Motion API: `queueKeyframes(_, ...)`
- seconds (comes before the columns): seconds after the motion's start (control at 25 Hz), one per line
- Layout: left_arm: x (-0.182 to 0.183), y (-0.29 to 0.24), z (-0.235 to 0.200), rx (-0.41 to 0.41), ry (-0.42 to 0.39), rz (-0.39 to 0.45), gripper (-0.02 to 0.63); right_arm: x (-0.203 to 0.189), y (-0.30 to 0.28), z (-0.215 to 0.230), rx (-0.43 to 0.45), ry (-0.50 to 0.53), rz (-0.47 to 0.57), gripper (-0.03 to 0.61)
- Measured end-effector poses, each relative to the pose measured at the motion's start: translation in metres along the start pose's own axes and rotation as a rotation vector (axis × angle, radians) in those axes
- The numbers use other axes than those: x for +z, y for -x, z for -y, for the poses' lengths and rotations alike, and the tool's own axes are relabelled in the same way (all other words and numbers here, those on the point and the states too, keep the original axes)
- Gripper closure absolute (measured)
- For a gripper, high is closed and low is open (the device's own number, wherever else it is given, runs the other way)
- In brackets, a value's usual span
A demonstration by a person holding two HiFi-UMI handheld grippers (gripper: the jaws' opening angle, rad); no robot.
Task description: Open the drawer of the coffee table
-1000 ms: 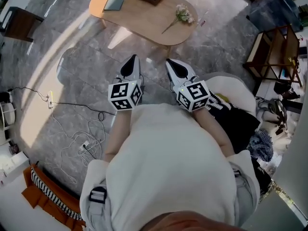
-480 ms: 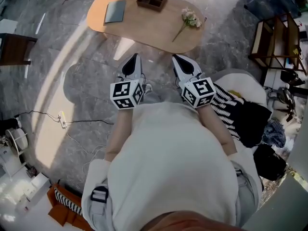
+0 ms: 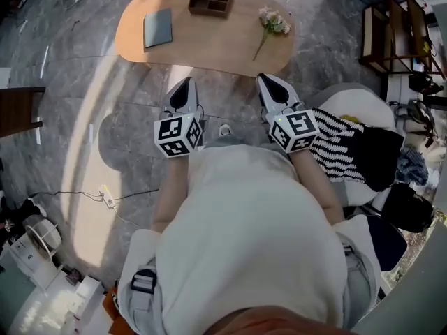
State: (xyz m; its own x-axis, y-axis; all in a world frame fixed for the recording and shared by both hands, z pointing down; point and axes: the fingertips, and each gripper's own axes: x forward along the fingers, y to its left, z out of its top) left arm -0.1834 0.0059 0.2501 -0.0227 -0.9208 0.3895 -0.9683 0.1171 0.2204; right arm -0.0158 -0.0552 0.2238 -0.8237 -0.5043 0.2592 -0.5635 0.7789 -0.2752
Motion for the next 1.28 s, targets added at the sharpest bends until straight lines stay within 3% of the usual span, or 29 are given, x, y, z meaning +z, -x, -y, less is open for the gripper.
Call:
queueKeyframes(0.4,-0.016,-0.040,-0.040,-0.056,0.003,-0.097,0.614,-0.022,-0.019,0.019,-0.143,-0.067,-0.047,0.577)
queueKeyframes(0.76,-0.064,-0.083,-0.080,-0.050,0.015,-0.191,0.614,-0.068,-0.020,0.061,-0.255,-0.111,-0.153,0.577)
queueKeyframes(0.96,-0.108,-0.101,-0.106,-0.005,0.069,-0.237,0.614,-0.102,-0.029,0.084,-0.286,-0.130,-0.199,0.577)
queueKeyframes(1.28,-0.151,-0.115,-0.116,0.030,0.077,-0.285,0.614,-0.147,-0.042,0.110,-0.268,-0.138,-0.265,0.577)
